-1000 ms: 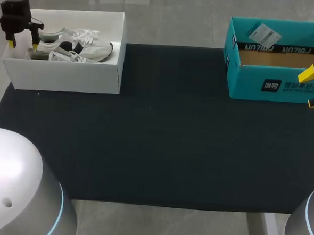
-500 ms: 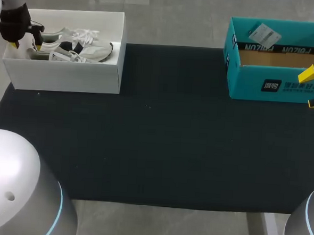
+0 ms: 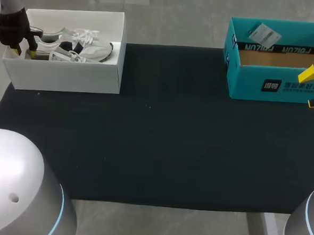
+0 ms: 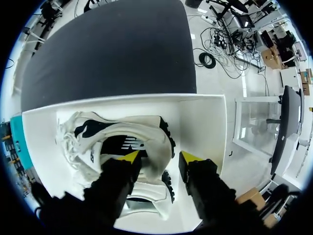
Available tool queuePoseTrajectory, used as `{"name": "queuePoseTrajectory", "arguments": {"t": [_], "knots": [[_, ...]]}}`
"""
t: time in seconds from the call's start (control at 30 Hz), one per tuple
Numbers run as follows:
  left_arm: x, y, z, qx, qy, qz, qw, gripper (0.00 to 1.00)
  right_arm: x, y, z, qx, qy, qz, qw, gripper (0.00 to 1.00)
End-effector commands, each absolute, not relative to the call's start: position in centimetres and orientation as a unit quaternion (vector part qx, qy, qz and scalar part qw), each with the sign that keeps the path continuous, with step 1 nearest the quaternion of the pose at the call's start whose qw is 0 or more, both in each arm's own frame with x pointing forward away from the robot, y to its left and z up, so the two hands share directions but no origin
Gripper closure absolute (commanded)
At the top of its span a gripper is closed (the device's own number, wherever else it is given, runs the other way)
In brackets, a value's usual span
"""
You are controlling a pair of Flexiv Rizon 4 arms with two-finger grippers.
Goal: Take the shoe out of the shoebox, open the shoe tongue, remove and reinsert the insole, then place the shoe into the shoebox
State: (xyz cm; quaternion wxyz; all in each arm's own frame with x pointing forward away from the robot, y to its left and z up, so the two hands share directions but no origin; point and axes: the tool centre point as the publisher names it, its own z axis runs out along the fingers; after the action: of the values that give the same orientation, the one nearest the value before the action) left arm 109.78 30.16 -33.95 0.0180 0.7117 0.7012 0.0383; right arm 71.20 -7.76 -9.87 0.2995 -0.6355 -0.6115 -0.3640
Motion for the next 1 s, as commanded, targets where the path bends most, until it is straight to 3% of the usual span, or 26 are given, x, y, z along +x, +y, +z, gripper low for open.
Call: {"name": "queuePoseTrajectory", "arguments": {"t": [0.03, 0.4, 0.57, 0.73, 0.8, 0.87, 1.0], "knots": [[110.4, 30.4, -34.6, 0.709, 0.704, 0.033, 0.017, 0.51, 71.2, -7.7, -9.9, -0.636, -0.611, -0.363, 0.299, 0.0], [111.0, 30.3, -36.4, 0.716, 0.697, 0.029, 0.013, 0.52, 71.2, -7.7, -9.9, -0.636, -0.611, -0.363, 0.299, 0.0], [111.5, 30.5, -37.5, 0.715, 0.698, 0.037, 0.006, 0.58, 71.2, -7.7, -9.9, -0.636, -0.611, -0.363, 0.299, 0.0], [111.3, 30.7, -38.1, 0.714, 0.699, 0.038, -0.003, 0.7, 71.2, -7.7, -9.9, -0.636, -0.611, -0.363, 0.299, 0.0], [111.1, 30.8, -38.1, 0.715, 0.699, 0.037, -0.005, 0.82, 71.2, -7.7, -9.9, -0.636, -0.611, -0.363, 0.299, 0.0], [110.9, 30.8, -38.1, 0.714, 0.699, 0.036, -0.007, 1.0, 71.2, -7.7, -9.9, -0.636, -0.611, -0.363, 0.299, 0.0], [110.6, 30.9, -37.6, 0.715, 0.698, 0.034, -0.008, 1.0, 71.2, -7.7, -9.9, -0.636, -0.611, -0.363, 0.299, 0.0]]}}
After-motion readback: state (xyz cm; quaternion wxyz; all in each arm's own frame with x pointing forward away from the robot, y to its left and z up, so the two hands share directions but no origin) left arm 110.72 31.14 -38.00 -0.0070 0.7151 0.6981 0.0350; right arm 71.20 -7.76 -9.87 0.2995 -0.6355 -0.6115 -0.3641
